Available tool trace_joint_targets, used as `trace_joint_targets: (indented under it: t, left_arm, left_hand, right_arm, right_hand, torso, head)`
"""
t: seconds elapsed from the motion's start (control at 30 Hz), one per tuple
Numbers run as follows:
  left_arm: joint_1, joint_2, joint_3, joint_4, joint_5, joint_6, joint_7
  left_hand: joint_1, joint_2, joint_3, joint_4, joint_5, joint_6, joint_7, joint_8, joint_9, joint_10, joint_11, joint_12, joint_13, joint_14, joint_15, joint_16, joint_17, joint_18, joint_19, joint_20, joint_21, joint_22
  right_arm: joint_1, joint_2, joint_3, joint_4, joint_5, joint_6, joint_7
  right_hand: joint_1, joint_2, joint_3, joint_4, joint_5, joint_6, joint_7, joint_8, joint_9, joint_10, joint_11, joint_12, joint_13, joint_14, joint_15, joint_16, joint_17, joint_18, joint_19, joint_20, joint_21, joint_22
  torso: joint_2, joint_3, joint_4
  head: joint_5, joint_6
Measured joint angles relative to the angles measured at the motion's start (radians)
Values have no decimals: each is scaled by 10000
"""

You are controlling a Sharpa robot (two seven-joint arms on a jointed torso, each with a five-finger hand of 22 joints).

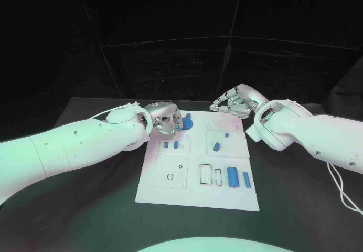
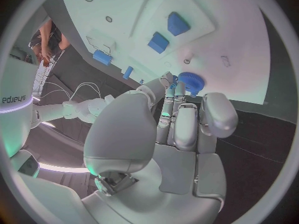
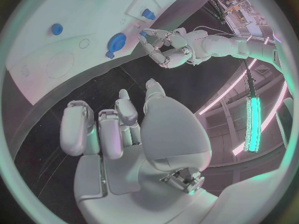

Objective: Assemble the parts on the task board

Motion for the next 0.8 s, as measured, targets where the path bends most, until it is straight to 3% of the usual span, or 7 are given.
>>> trace_joint_targets:
  t: [0.43, 0.8]
  left_arm:
    - [-4, -102, 7, -251, 84, 413, -16]
    - [-7, 25, 1, -416, 106, 730, -11]
  left_hand:
    - [-115, -21, 24, -24, 0, 37, -35, -48, -15, 84, -17, -34, -29, 0, 1, -32, -45, 3, 0, 0, 11, 45]
    - [-128, -34, 23, -25, -1, 36, -36, -87, -26, 85, -18, -83, -53, 0, 1, -36, -99, 8, -1, 1, 78, 103]
  right_arm:
    - [0, 11, 0, -18, 0, 1, -5]
    - [0, 24, 0, -20, 0, 2, -5]
  right_hand:
    - [0, 0, 0, 0, 0, 0, 0, 0, 0, 0, 0, 0, 0, 0, 0, 0, 0, 0, 0, 0, 0, 0]
    - [0, 0, 0, 0, 0, 0, 0, 0, 0, 0, 0, 0, 0, 0, 0, 0, -1, 1, 0, 0, 0, 0]
  torso:
    - [12, 3, -20]
    - [12, 11, -25]
  head:
    - [27, -48]
    - [36, -58]
